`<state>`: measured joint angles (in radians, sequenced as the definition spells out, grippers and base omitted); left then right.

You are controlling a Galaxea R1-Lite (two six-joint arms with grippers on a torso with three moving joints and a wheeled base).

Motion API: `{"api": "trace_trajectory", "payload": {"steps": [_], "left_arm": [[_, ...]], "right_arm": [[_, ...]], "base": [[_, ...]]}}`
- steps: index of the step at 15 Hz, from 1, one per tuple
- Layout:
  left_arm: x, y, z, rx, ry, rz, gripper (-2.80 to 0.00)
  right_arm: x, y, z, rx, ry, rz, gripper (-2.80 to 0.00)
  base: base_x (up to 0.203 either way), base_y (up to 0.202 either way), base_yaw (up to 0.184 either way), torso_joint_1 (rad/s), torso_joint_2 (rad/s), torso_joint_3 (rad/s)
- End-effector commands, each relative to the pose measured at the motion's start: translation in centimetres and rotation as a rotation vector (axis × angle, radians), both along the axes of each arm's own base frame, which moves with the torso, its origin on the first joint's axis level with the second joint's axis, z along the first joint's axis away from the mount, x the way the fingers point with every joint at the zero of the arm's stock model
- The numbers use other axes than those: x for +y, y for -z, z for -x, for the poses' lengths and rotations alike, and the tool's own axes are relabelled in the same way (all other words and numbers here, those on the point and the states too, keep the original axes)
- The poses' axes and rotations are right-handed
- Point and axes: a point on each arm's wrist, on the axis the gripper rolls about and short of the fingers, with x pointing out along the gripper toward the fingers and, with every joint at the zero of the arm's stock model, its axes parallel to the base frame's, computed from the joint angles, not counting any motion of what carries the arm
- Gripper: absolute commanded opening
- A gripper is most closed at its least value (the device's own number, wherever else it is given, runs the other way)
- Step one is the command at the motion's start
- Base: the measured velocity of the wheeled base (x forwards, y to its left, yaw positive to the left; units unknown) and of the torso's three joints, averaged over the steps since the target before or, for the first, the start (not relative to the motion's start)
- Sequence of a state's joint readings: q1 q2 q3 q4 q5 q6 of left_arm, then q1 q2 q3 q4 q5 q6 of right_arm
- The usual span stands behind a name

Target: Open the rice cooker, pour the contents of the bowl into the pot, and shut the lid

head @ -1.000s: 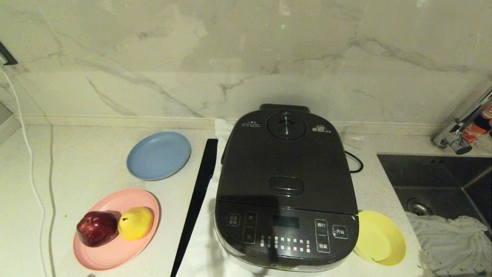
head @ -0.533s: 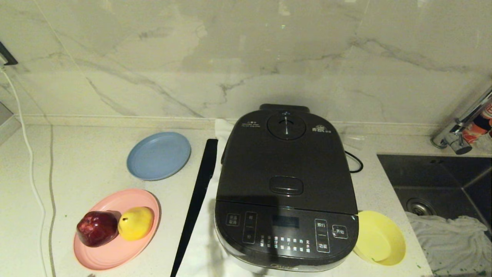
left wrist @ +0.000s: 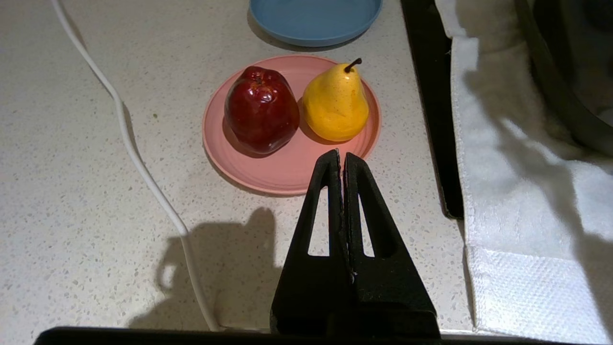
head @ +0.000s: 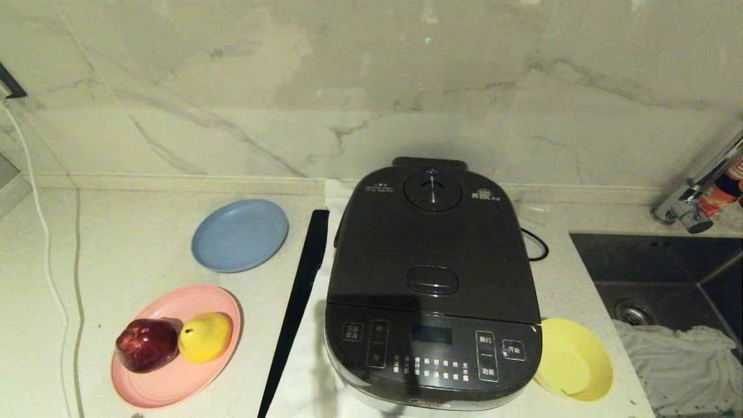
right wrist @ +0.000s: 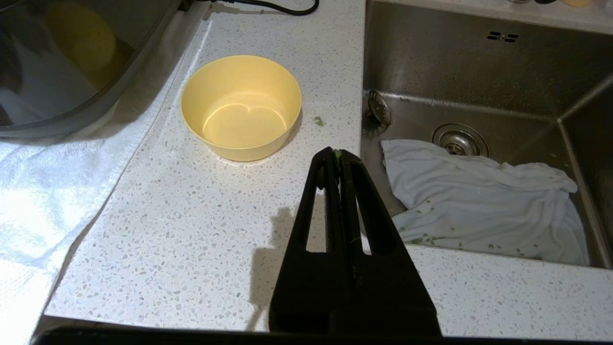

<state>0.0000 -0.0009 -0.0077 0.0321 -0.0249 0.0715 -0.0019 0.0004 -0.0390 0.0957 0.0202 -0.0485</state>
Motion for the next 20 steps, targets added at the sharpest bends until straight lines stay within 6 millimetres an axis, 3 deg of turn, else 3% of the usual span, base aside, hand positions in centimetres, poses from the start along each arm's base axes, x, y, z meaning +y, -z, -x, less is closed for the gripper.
{"api": "trace_trajectory", "payload": {"steps": [1, 20], "left_arm": [[-0.01, 0.00, -0.01, 0.001, 0.002, -0.002, -2.80], [0.00, 0.00, -0.01, 0.001, 0.001, 0.001, -2.80]], "right_arm": [[0.00, 0.12, -0.04, 0.013, -0.002, 0.001, -2.80], [0.00, 0.13, -0.03, 0.012, -0.002, 0.002, -2.80]], "base": [[0.000, 0.000, 0.000, 0.000, 0.00, 0.000], [0.000, 0.000, 0.000, 0.000, 0.00, 0.000]]}}
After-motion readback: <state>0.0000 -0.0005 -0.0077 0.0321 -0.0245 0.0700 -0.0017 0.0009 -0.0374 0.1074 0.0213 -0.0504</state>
